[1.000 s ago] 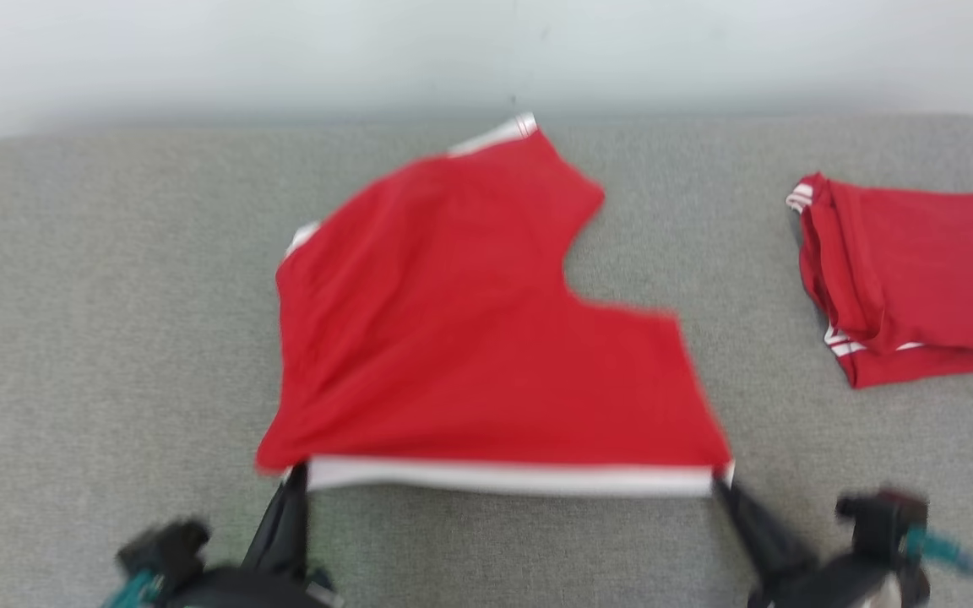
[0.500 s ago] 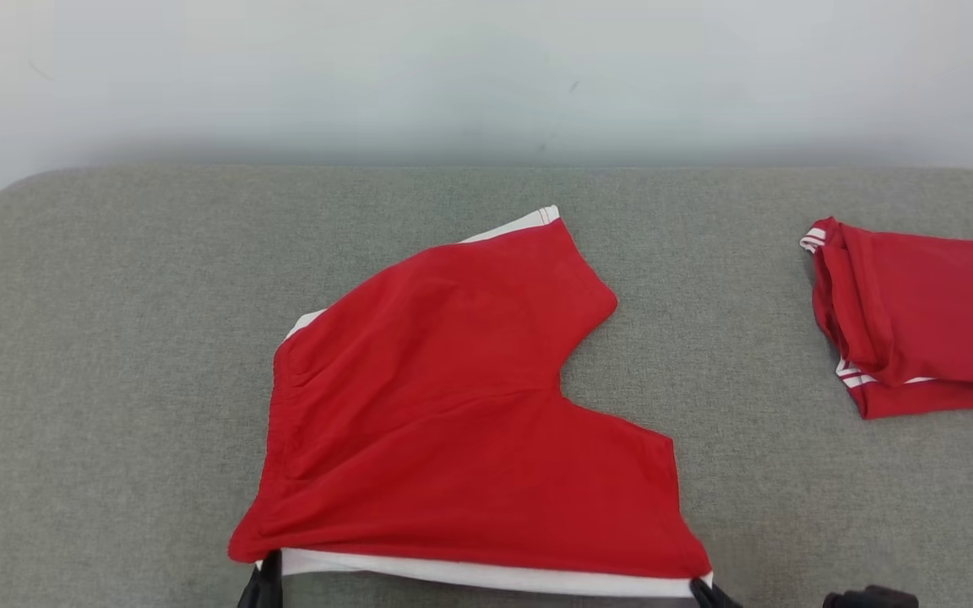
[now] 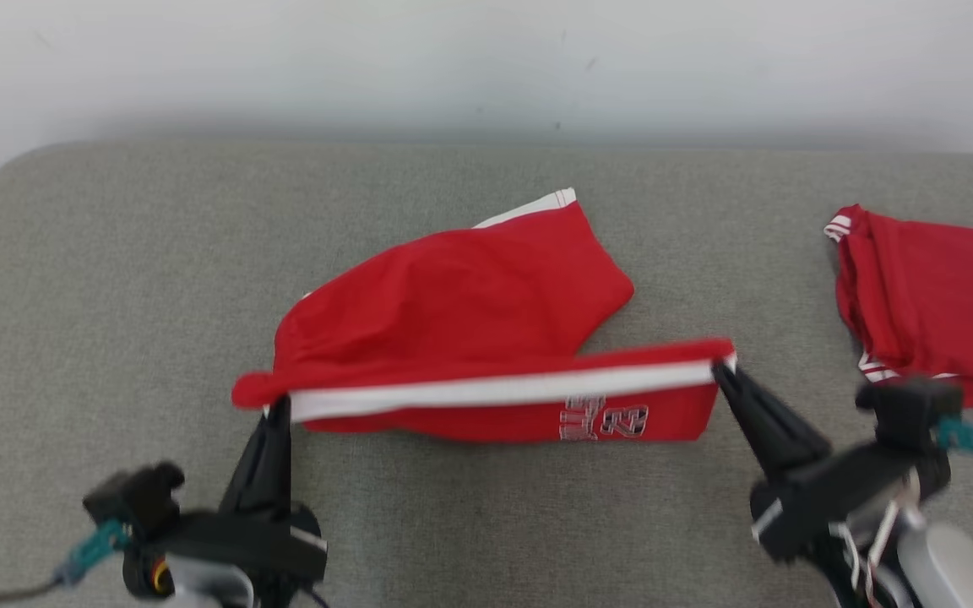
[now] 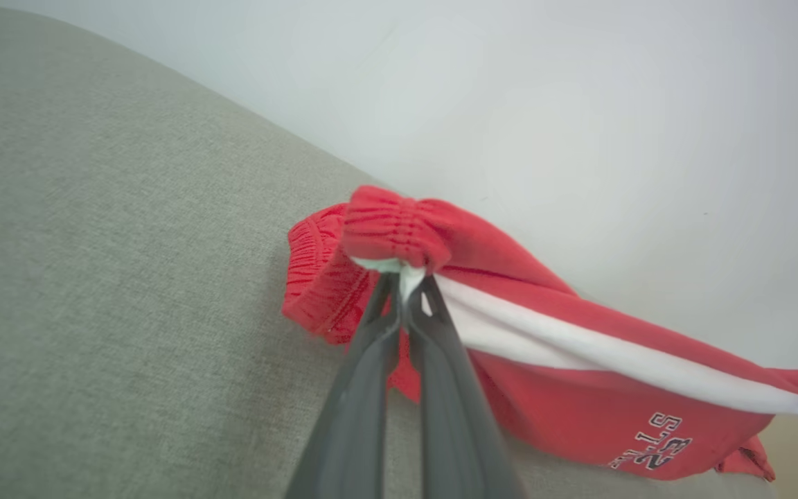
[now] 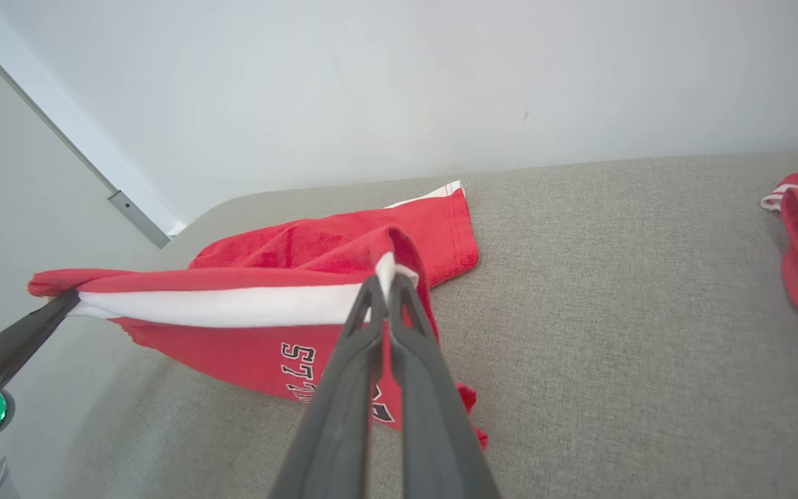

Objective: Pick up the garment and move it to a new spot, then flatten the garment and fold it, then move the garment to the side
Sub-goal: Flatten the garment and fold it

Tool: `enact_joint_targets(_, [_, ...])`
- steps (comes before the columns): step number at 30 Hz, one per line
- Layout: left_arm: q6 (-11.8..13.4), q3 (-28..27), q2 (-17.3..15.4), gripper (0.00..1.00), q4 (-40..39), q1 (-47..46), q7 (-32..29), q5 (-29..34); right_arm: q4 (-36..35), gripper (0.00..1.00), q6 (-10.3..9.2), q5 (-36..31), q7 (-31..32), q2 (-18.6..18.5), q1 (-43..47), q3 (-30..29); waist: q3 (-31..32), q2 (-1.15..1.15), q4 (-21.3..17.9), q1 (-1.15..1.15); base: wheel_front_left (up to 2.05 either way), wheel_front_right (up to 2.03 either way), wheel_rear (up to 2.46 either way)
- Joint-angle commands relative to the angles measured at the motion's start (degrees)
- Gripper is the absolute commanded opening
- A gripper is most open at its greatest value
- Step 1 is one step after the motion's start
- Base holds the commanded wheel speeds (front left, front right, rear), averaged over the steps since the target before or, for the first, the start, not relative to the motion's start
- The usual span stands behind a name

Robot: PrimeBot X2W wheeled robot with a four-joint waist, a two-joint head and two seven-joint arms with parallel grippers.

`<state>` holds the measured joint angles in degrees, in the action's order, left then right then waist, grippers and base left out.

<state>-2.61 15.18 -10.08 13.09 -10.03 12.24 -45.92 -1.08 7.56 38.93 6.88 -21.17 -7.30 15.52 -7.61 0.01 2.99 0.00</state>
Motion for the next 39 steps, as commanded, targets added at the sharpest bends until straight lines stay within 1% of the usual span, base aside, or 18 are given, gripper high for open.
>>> enact_joint_targets(1, [-0.13, -0.19, -0.22, 0.00, 1.50, -3.52, -1.17, -0.42, 2.19, 0.00, -0.16, -0.37, 0.67, -0.06, -4.84, 0.58, -1.62, -0.01, 0.86, 0.00, 0.00, 0.00, 0.00])
enact_joint_targets(4, [-0.29, -0.61, -0.21, 0.00, 4.92, -9.24, -2.90, -1.10, 7.07, 0.00, -0.15, -0.94, 1.78, 0.18, -12.56, 2.20, -3.29, -0.01, 1.52, 0.00, 0.00, 0.00, 0.00])
enact_joint_targets(6, [-0.84, -0.88, -0.14, 0.00, 7.55, -13.09, -3.80, -1.76, 10.49, 0.00, -0.15, -1.29, 2.20, 0.32, -18.01, 3.62, -4.61, -0.01, 1.99, 0.00, 0.00, 0.00, 0.00])
enact_joint_targets(11, [-1.84, -0.94, 0.73, 0.00, 14.70, -22.18, -6.74, -3.30, 21.47, 0.00, -0.15, -0.88, 2.40, 1.53, -30.75, 6.35, -8.11, -0.01, 3.42, 0.00, 0.00, 0.00, 0.00])
enact_joint_targets(16, [-2.73, -0.34, 1.88, 0.00, 21.69, -30.43, -8.44, -4.18, 32.57, 0.00, -0.15, -1.58, 1.67, 2.96, -41.90, 9.53, -11.74, -0.01, 4.94, 0.00, 0.00, 0.00, 0.00])
enact_joint_targets(17, [-2.73, -0.34, 1.88, 0.00, 21.69, -30.43, -8.44, -4.18, 32.57, 0.00, -0.15, -1.58, 1.67, 2.96, -41.90, 9.53, -11.74, -0.01, 4.94, 0.00, 0.00, 0.00, 0.00])
enact_joint_targets(22, [-3.52, 0.44, 3.25, 0.00, 28.29, -37.38, -8.23, -4.26, 42.96, 0.00, -0.15, -2.51, -0.34, 4.70, -50.79, 12.41, -15.04, -0.01, 6.22, 0.00, 0.00, 0.00, 0.00])
enact_joint_targets(27, [-4.24, 1.14, 4.52, 0.00, 34.19, -42.47, -8.14, -5.23, 51.96, 0.00, -0.15, -3.71, -2.07, 6.31, -57.00, 15.40, -17.40, -0.01, 6.96, 0.00, 0.00, 0.00, 0.00])
enact_joint_targets(32, [-4.68, 2.36, 5.38, 0.00, 38.41, -45.47, -6.49, -5.53, 58.21, 0.00, -0.15, -4.39, -4.60, 7.36, -60.83, 18.01, -18.59, -0.01, 7.09, 0.00, 0.00, 0.00, 0.00])
enact_joint_targets(36, [-4.97, 3.49, 5.69, 0.00, 40.91, -46.67, -5.27, -5.96, 61.69, 0.00, -0.15, -3.96, -6.71, 7.82, -62.35, 19.66, -18.43, -0.01, 6.91, 0.00, 0.00, 0.00, 0.00])
enact_joint_targets(37, [-4.88, 3.95, 5.69, 0.18, 41.26, -46.81, -4.95, -5.87, 62.42, 0.00, -0.15, -3.77, -7.27, 7.92, -62.52, 20.00, -18.26, -0.01, 6.81, 0.00, 0.00, 0.00, 0.00])
enact_joint_targets(38, [-4.87, 5.01, 5.70, 1.00, 41.53, -46.53, -4.32, -6.00, 63.44, 0.45, -0.15, -3.17, -8.49, 8.26, -62.66, 20.65, -17.76, -0.01, 6.50, 0.00, 0.00, 0.00, 0.00])
enact_joint_targets(39, [-4.88, 5.57, 5.67, 1.00, 41.50, -46.23, -4.00, -6.24, 63.89, 1.00, -0.15, -2.84, -8.99, 8.37, -62.56, 21.02, -17.45, -0.01, 6.39, 0.00, 0.00, 0.00, 0.00])
